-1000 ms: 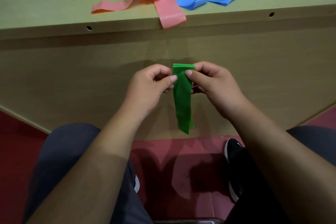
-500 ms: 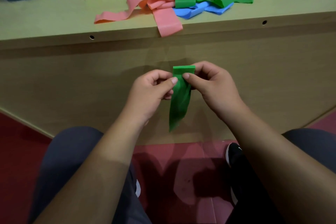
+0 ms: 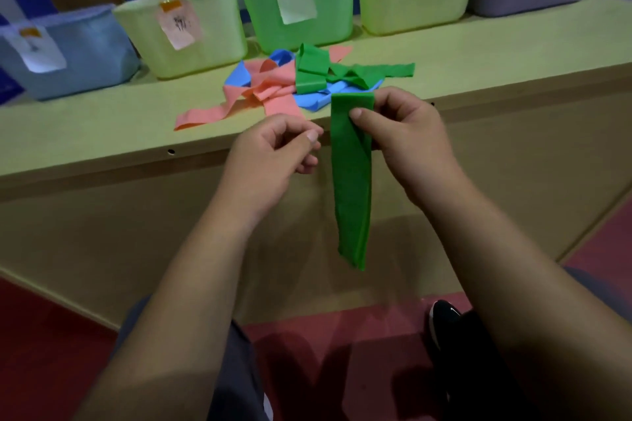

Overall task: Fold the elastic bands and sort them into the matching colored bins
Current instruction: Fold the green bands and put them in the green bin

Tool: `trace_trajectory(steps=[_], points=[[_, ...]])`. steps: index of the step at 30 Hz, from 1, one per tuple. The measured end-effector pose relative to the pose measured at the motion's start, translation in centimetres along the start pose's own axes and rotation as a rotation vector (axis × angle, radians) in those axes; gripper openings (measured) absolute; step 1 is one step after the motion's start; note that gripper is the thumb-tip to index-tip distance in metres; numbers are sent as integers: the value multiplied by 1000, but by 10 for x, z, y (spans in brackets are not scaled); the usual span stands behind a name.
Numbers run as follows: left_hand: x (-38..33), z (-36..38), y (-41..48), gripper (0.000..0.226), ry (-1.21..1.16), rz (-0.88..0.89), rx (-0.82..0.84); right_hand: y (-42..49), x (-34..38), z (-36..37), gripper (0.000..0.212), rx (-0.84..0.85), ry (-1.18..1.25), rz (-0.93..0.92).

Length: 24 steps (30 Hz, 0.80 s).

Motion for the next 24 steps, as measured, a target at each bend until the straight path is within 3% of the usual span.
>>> trace_trajectory(steps=[8,13,16,20,24], points=[[-32,9,65,9,251,169,-88,22,4,-17,7,-173,-4,-73],[-45,15,122,19,732,286,-106,27,-13,-26,14,-229,-24,-59],[-40,22,153,35,940,212,-55,34,-10,-30,10,-222,-22,-64],[-30,28,168,49,923,65,-137,31,-10,-28,10,-189,-47,-62],[-21,30,168,39,907,40,-193,27,-7,-26,10,-137,-97,-94]])
Point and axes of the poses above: each hand's wrist, its own y-axis towards the middle knuckle, its own z-axis out of the palm, x = y × z, the point moved 4 cm from there along y, towards the middle knuckle, and after that the axes turned 3 degrees about y, right-handed, at the moved point
